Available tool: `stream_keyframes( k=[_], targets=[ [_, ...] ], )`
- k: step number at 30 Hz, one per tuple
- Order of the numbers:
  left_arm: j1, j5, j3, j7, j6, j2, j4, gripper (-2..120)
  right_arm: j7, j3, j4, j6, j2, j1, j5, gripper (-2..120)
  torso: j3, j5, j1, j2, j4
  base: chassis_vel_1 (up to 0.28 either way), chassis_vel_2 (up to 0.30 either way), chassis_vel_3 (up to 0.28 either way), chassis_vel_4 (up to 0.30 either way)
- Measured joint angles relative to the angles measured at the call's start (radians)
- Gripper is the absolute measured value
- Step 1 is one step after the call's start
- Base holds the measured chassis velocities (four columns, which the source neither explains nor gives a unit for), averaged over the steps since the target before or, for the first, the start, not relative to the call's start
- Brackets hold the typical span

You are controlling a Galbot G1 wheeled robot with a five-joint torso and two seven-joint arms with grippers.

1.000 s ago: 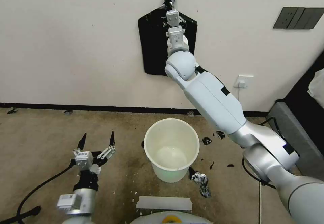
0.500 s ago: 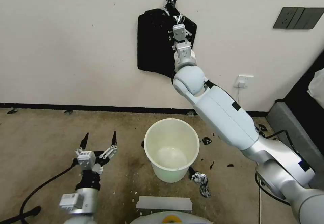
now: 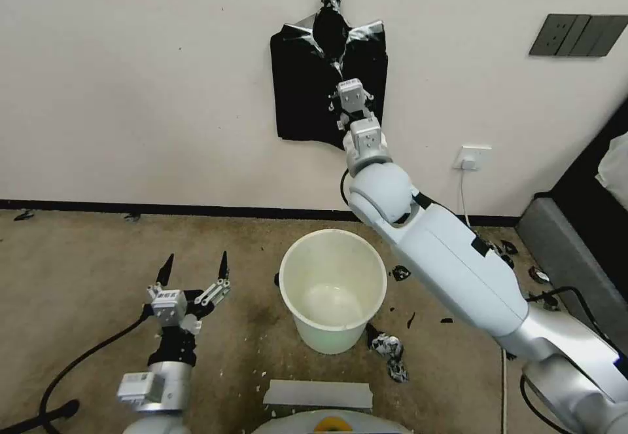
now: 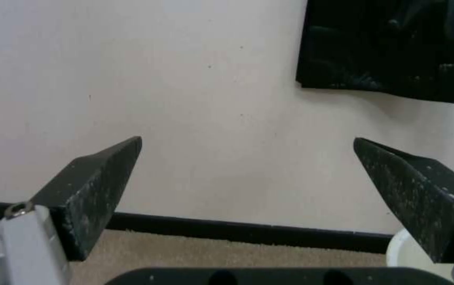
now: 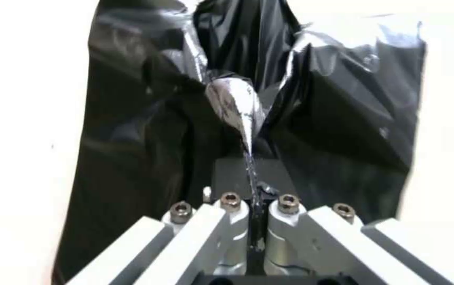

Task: Place a trash bag onto the trash bin.

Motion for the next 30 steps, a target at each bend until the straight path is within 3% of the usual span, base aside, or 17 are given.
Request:
stream_keyframes(
  k=[30],
  targets=[
    [-0.007,0.013,0.020,0.002,0.007,0.020,-0.013,100,-0.079,0.017,0.057,0.046,0.001,-0.309,-0.166,0,0.000,-0.0001,0.000,0.000,0.0000,0.000,0.000,0.000,0.000]
  ],
)
